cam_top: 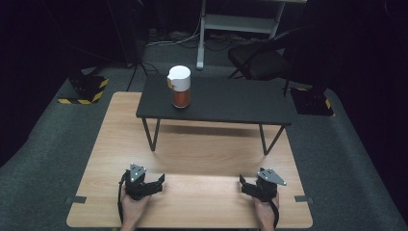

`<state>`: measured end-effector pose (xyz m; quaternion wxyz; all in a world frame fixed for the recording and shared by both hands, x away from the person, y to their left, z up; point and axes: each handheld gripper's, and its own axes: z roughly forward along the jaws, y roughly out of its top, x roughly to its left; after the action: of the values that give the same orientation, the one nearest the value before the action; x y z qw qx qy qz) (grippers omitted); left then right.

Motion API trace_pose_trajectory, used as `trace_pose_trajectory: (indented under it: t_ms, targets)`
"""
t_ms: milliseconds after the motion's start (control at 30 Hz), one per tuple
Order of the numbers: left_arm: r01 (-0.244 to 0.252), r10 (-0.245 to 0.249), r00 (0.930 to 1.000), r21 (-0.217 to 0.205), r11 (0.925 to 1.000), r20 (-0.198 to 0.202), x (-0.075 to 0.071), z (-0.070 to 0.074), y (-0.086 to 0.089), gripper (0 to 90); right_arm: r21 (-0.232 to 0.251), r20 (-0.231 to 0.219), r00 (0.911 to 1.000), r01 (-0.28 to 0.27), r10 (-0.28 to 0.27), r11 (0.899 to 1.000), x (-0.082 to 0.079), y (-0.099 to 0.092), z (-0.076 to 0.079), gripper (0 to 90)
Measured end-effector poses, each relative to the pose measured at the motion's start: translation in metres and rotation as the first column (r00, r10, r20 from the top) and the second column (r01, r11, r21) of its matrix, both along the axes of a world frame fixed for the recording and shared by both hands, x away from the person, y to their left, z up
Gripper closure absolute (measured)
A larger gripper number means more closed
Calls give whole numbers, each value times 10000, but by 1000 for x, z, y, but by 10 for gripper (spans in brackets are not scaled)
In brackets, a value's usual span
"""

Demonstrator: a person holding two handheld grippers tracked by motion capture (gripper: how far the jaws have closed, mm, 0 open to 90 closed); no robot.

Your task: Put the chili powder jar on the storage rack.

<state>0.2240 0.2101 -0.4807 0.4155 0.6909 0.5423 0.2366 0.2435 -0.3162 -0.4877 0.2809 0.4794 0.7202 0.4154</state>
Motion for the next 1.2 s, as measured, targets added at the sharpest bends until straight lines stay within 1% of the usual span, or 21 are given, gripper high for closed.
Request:
trace_pose_trajectory:
  t_ms: [133, 233, 467, 633, 1200]
  targets:
    - [219, -219, 9998, 150, 9996, 4, 0, 0, -1, 58, 14, 4, 9998, 175, -175, 9998, -1, 1, 0, 83]
    - [279, -279, 9996, 152, 9995, 26, 0, 0, -1, 58, 66, -7, 9997, 264, -264, 9996, -2, 1, 0, 83]
    - [235, -236, 9997, 177, 9996, 73, -1, -1, -2, 58, -27, -58, 9999, 141, -141, 9999, 0, 1, 1, 83]
    - [313, -314, 9995, 268, 9992, 36, 0, -1, -3, 58, -42, -64, 9999, 111, -112, 9999, 0, 1, 1, 83]
    - [364, -364, 9993, 324, 9988, 0, 1, 0, -4, 59, -177, -144, 9999, 27, -29, 9998, 2, 2, 2, 84]
